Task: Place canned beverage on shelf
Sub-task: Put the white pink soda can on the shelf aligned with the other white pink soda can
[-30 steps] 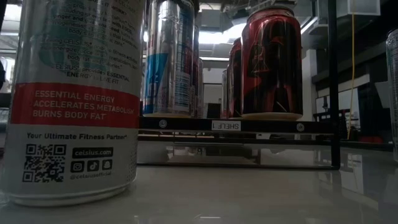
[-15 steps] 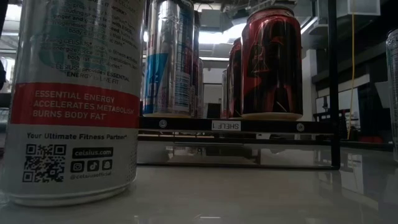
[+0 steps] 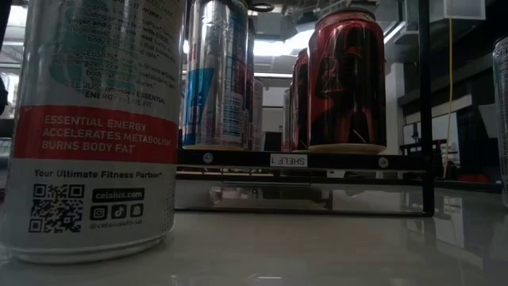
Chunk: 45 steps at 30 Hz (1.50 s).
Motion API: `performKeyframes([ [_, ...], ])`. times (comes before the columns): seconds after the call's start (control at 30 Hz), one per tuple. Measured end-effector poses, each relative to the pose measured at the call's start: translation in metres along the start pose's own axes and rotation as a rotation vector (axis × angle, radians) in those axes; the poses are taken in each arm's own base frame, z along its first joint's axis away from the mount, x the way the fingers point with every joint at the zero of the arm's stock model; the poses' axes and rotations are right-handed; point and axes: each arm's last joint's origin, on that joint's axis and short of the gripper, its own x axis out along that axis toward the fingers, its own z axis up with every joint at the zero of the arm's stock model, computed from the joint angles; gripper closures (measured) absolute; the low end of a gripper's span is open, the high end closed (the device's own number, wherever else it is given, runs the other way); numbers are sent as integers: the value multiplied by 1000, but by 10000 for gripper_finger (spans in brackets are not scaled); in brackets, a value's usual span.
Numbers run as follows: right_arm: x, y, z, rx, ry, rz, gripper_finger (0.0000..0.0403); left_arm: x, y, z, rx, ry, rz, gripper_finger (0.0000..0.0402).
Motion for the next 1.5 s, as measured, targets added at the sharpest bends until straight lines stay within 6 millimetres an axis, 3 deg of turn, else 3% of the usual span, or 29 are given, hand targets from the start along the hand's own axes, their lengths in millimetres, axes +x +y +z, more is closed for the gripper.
performKeyframes([
  [0.23, 0, 0, 0, 0, 0, 0, 116, 0, 3, 2, -10, -9, 0, 305],
  [0.5, 0, 0, 0, 5, 0, 0, 116, -8, -11, -1, 19, 0, -112, 305],
  [0.87, 0, 0, 0, 9, 6, 13, 116, -80, -16, -5, 47, -138, -200, 305],
  [1.17, 0, 1, 0, 8, 5, 19, 116, -139, -16, -22, 77, -216, -263, 305],
  [1.3, 0, 2, -1, 24, 22, 73, 116, -154, -15, -27, 86, -243, -280, 305],
  [1.5, -1, 11, -7, 121, 113, 187, 116, -159, -17, -30, 95, -250, -291, 305],
])
